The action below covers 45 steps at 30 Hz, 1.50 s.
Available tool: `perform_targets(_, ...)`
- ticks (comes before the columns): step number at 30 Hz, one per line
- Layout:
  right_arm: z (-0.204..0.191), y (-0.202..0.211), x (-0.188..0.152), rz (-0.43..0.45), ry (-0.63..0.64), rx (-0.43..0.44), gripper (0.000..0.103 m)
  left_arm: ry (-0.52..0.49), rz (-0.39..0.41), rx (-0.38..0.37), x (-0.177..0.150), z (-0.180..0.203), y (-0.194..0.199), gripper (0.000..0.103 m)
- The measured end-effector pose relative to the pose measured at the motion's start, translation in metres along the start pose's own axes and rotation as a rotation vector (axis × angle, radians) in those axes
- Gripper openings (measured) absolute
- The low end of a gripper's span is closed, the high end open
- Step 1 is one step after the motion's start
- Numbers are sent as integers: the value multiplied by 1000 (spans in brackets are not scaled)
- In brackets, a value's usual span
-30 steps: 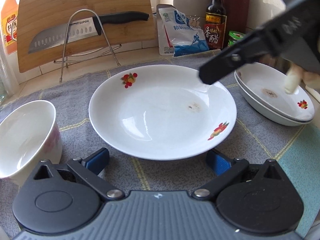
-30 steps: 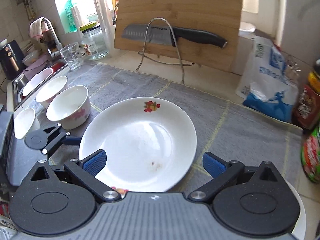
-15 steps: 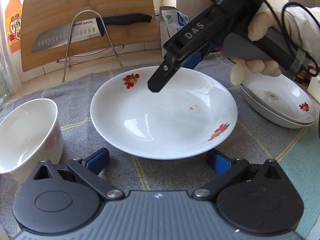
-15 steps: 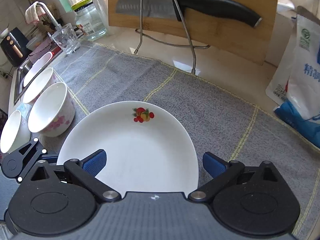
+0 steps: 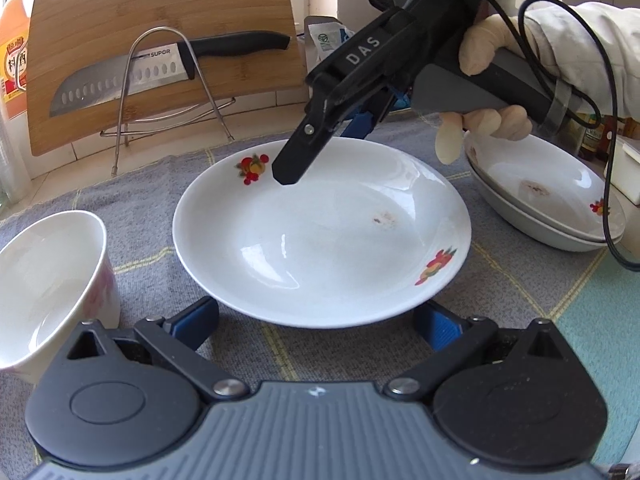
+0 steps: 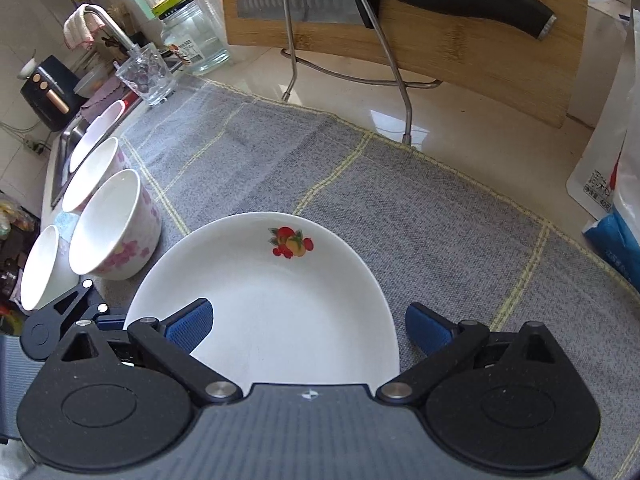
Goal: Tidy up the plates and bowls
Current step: 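Grasp the fruit-print plate rim with the right tool and lift it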
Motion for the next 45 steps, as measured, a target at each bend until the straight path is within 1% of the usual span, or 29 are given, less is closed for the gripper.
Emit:
perform_targets(4, 2, 1, 1, -2, -14, 36, 103, -11, 2, 2, 1, 1, -1, 101)
perform_targets(8, 1, 0, 3, -10, -9, 73, 99, -29, 11, 11, 1, 3, 0, 100)
perform_targets(14, 0, -1, 5, -27, 6, 103, 98, -28, 11, 20, 1, 4, 1, 99)
perform_targets(18, 2, -1, 6, -29, -13, 118, 99, -30, 5, 22, 2, 4, 1, 99)
perform_targets(28, -1, 6, 1, -11, -35, 114, 99, -30, -21, 16, 4, 3, 4, 98)
perform_targets(34, -11, 17, -3, 4, -32, 108, 99, -42, -22, 9, 6, 6, 15, 98)
perform_targets(45, -30, 34, -18, 29, -46, 97, 99, -72, -28, -27, 9, 14, 39, 98)
Point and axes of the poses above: each gripper's, at about its wrist camera, not at the fingertips, and y roughly against the way its jaws point, z to its right, x to its top, the point moved 3 cm from there along -y, roughly the way its jaws point, and after that the axes turned 4 degrees about y, right-handed, at the moved point
